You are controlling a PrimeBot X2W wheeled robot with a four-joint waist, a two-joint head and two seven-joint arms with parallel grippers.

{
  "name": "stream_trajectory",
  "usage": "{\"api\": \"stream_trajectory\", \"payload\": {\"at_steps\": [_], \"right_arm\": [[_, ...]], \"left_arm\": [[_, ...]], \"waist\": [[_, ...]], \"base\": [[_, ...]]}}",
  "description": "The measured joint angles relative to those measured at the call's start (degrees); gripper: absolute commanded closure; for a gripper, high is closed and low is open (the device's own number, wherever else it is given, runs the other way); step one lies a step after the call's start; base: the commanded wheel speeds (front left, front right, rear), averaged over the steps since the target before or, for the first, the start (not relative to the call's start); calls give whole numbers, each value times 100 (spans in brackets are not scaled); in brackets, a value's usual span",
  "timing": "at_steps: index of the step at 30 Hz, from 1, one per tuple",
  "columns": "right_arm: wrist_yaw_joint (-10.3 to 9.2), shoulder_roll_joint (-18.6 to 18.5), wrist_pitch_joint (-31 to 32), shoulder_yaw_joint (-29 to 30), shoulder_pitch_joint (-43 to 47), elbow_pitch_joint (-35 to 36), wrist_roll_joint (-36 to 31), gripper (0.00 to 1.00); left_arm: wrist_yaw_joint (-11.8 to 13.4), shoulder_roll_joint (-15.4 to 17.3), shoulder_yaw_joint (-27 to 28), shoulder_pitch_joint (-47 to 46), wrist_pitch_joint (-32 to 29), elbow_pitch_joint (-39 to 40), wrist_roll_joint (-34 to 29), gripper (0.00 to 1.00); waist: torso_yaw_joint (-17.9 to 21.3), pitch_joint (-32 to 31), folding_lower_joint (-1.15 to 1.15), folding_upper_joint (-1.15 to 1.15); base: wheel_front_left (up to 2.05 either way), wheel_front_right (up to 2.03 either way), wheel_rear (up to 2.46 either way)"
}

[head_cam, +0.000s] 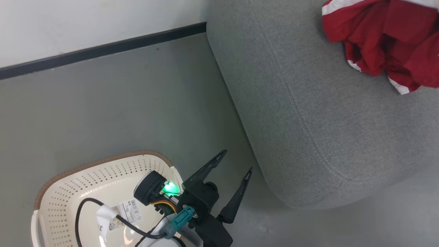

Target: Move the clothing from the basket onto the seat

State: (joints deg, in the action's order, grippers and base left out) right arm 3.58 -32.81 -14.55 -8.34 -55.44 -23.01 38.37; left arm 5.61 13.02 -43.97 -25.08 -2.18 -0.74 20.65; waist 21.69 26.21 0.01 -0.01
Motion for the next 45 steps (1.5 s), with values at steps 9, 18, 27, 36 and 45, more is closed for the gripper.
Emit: {"api": "stream_trajectory", "payload": {"at_steps": [9,18,27,36,45], "right_arm": [[100,-403,-16,363,-424,-691,108,100],[180,-377,-15,501,-630,-1366,166,100],[225,4,-15,509,-668,-2228,237,100],[283,-3,-15,512,-949,-2744,247,53],[300,122,-15,344,-928,-3095,119,0]], "left_arm": [[-8,-11,-131,-265,-162,185,-118,0],[-9,0,-144,-541,-278,322,-330,0],[-32,99,-123,-679,-283,281,-387,0],[-104,10,-144,-771,-218,119,-387,0],[-107,-83,-102,-772,46,-164,-379,0]], "waist": [[-245,479,0,0],[-471,1045,0,0],[-577,1486,0,0],[-667,1515,0,0],[-720,1252,-1,1]], "base": [[0,0,0],[0,0,0],[0,0,0],[0,0,0],[0,0,0]]}}
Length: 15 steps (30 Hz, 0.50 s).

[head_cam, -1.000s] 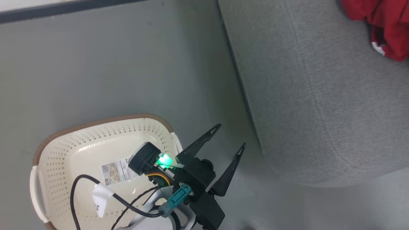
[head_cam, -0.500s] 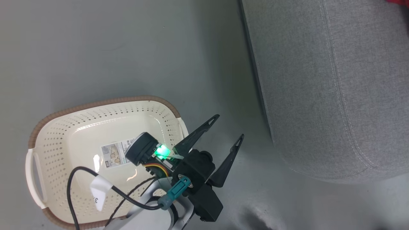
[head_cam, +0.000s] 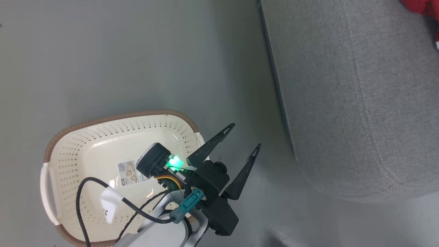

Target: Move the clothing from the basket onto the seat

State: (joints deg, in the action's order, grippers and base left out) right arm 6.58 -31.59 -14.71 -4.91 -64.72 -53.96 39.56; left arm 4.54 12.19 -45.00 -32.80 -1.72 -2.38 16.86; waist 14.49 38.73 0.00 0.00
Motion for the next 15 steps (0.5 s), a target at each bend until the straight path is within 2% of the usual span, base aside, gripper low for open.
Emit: {"api": "stream_trajectory", "payload": {"at_steps": [6,15], "right_arm": [[8,11,0,-82,325,-124,-79,0],[48,132,0,-171,879,-23,-304,0]], "left_arm": [[5,-156,94,0,241,-226,64,0],[54,-221,293,55,609,-524,169,0]], "waist": [[-40,-313,0,0],[-137,-851,0,0]], "base": [[0,0,0],[0,0,0]]}}
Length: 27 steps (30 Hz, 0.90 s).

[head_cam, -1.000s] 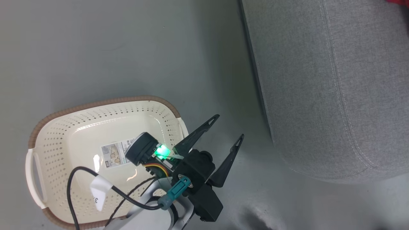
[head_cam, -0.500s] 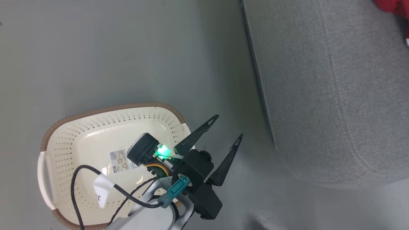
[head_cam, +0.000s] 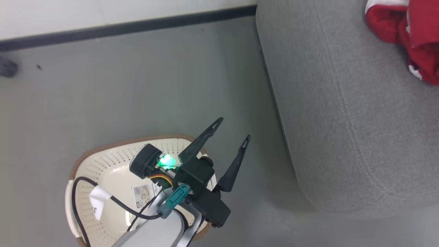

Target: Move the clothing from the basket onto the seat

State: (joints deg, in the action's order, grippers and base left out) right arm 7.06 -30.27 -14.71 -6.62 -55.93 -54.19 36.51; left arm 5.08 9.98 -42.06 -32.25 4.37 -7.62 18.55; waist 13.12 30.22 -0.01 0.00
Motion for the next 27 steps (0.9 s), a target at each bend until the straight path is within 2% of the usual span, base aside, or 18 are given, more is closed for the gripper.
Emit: {"api": "stream_trajectory", "payload": {"at_steps": [11,27], "right_arm": [[1,411,1,-276,928,682,-379,0],[-2,980,1,-523,2468,2090,-721,0]], "left_arm": [[54,-14,168,642,312,-297,270,0],[183,76,861,1550,595,-341,513,0]], "waist": [[-191,-872,-1,1],[-550,-2027,-1,1]], "base": [[0,0,0],[0,0,0]]}}
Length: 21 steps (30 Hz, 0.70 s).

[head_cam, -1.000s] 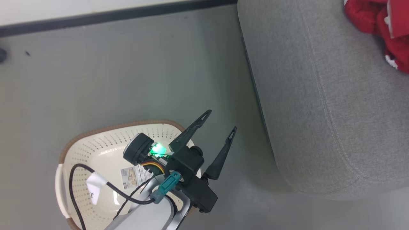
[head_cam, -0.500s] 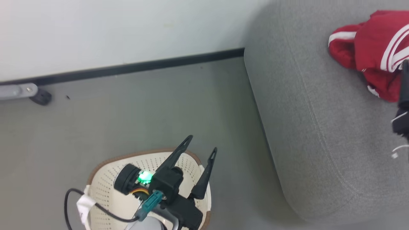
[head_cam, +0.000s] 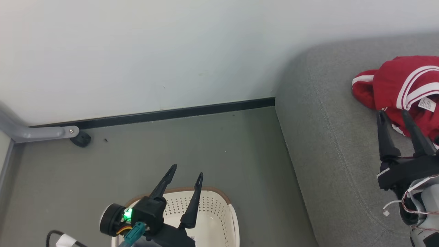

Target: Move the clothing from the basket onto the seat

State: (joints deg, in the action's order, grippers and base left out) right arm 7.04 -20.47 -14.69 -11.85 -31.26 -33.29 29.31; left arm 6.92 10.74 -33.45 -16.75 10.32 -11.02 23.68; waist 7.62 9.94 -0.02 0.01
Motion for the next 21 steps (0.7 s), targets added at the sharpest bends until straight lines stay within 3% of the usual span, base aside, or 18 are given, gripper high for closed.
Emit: {"api": "stream_trajectory", "payload": {"at_steps": [12,21], "right_arm": [[-108,374,0,-192,960,826,-143,0],[-207,447,0,-285,1753,1280,-265,0]], "left_arm": [[14,34,893,688,94,-103,54,0],[15,-227,1529,1111,141,-170,-16,0]], "waist": [[-240,-531,1,-1],[-318,-732,1,0]], "base": [[0,0,0],[0,0,0]]}}
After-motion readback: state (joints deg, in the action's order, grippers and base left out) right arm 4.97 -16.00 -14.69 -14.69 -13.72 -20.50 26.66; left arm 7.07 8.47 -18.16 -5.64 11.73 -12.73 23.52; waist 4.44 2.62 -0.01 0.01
